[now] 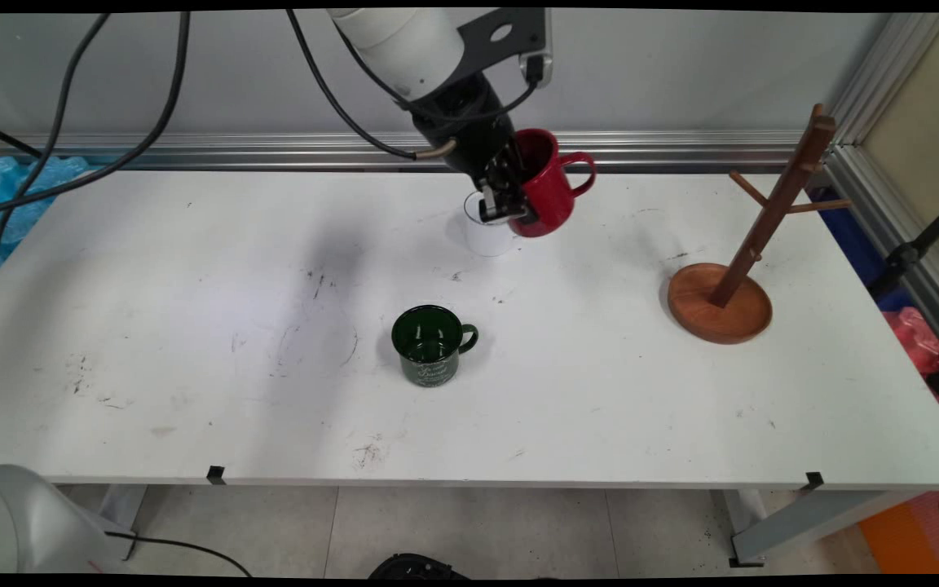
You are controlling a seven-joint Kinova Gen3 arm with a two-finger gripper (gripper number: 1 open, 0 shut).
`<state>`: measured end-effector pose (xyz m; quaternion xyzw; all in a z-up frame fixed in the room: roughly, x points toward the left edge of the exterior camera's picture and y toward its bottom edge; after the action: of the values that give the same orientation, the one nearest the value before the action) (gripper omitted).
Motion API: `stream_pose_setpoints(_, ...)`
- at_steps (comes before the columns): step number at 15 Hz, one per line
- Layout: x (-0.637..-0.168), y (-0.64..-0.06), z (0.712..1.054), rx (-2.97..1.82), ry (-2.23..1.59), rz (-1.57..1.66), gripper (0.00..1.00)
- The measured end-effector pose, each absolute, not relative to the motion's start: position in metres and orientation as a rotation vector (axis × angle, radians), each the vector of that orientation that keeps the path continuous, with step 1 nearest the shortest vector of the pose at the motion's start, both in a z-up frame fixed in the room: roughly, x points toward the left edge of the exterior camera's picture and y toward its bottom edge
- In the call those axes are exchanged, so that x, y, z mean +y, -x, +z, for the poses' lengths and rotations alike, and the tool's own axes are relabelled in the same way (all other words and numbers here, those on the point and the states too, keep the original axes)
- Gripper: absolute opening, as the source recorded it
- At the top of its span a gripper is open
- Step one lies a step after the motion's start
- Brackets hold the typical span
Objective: Place the picked object on the table
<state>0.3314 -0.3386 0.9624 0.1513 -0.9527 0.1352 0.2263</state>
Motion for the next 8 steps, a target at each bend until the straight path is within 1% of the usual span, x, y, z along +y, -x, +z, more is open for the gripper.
stream_pose_setpoints(8,-0.347,-0.334,0.931,-2.753,-0.479,0.402,0.0)
